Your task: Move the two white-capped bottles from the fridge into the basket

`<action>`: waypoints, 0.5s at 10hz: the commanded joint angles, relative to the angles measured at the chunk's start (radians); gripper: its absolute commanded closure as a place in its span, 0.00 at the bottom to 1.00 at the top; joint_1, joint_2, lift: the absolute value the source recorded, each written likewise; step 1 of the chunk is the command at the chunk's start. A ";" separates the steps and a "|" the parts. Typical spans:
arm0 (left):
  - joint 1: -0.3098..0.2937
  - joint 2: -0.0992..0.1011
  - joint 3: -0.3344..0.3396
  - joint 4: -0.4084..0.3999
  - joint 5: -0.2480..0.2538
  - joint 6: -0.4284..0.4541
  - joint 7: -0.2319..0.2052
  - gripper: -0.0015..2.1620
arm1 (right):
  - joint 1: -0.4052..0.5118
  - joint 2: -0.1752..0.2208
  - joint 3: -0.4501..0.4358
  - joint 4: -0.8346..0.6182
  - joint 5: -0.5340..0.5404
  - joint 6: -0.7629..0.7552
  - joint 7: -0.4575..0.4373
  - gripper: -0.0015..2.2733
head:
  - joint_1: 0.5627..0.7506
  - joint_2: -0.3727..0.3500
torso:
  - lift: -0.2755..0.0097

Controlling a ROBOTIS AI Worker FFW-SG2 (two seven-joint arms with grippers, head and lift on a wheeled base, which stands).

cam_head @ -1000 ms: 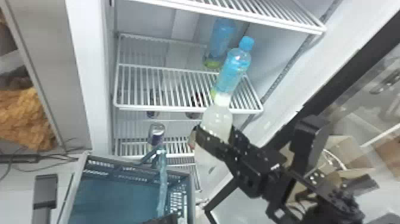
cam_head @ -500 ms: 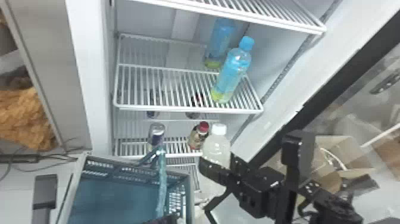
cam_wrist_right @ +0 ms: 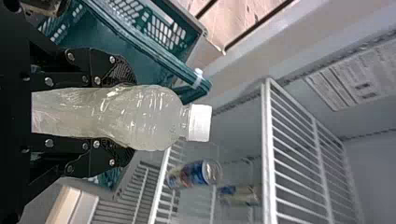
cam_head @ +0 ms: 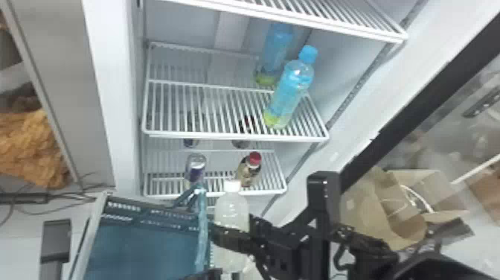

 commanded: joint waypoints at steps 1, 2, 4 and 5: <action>0.000 0.000 0.000 0.000 0.000 0.000 0.000 0.55 | -0.034 -0.007 0.018 0.067 -0.055 0.008 0.011 0.39 | 0.70 0.03 | 0.97; 0.000 0.000 0.002 0.000 0.000 0.000 0.000 0.55 | -0.053 -0.013 0.028 0.097 -0.073 0.018 0.016 0.39 | 0.70 0.03 | 0.97; 0.000 0.000 0.002 0.000 0.000 0.000 0.000 0.55 | -0.095 -0.018 0.042 0.168 -0.103 0.023 0.039 0.38 | 0.70 0.03 | 0.97; 0.000 0.000 0.002 0.000 0.000 0.000 0.000 0.55 | -0.097 -0.019 0.044 0.173 -0.101 0.023 0.040 0.26 | 0.70 0.05 | 0.97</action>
